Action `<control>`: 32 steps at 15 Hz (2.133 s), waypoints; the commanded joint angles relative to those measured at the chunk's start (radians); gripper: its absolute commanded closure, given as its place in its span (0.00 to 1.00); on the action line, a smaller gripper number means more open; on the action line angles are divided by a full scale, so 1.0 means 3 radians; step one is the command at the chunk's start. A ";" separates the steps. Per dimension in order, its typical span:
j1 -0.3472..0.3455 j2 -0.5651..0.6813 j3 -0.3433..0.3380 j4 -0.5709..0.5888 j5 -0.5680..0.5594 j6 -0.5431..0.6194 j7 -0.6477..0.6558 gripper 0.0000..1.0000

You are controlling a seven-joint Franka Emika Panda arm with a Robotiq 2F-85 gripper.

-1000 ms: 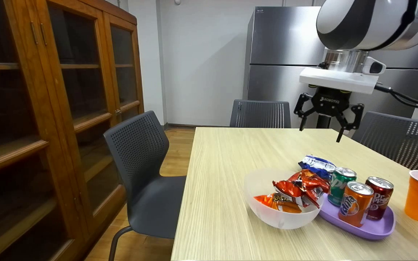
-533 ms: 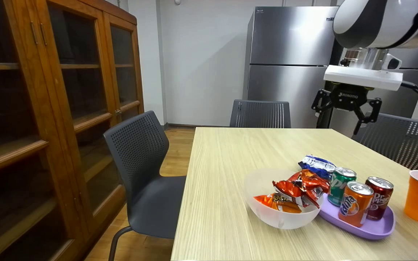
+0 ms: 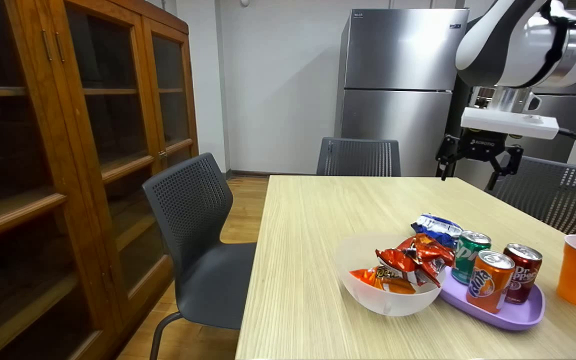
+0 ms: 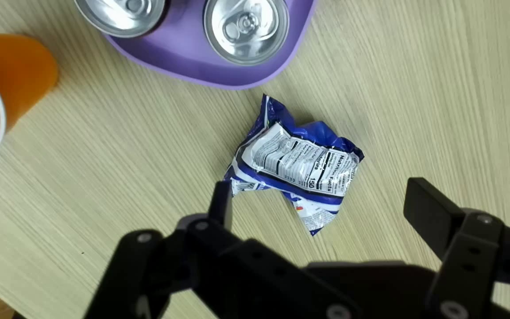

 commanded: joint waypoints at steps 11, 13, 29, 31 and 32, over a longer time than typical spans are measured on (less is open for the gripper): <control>-0.0088 0.1106 0.0049 0.1006 -0.0119 -0.0201 -0.0836 0.00; -0.0089 0.1215 0.0052 0.1121 -0.0135 -0.0224 -0.0880 0.00; -0.0084 0.1803 0.0095 0.1796 -0.0158 -0.0381 -0.0911 0.00; -0.0084 0.1819 0.0099 0.1827 -0.0158 -0.0398 -0.0913 0.01; -0.0086 0.1823 0.0101 0.1840 -0.0158 -0.0411 -0.0916 0.00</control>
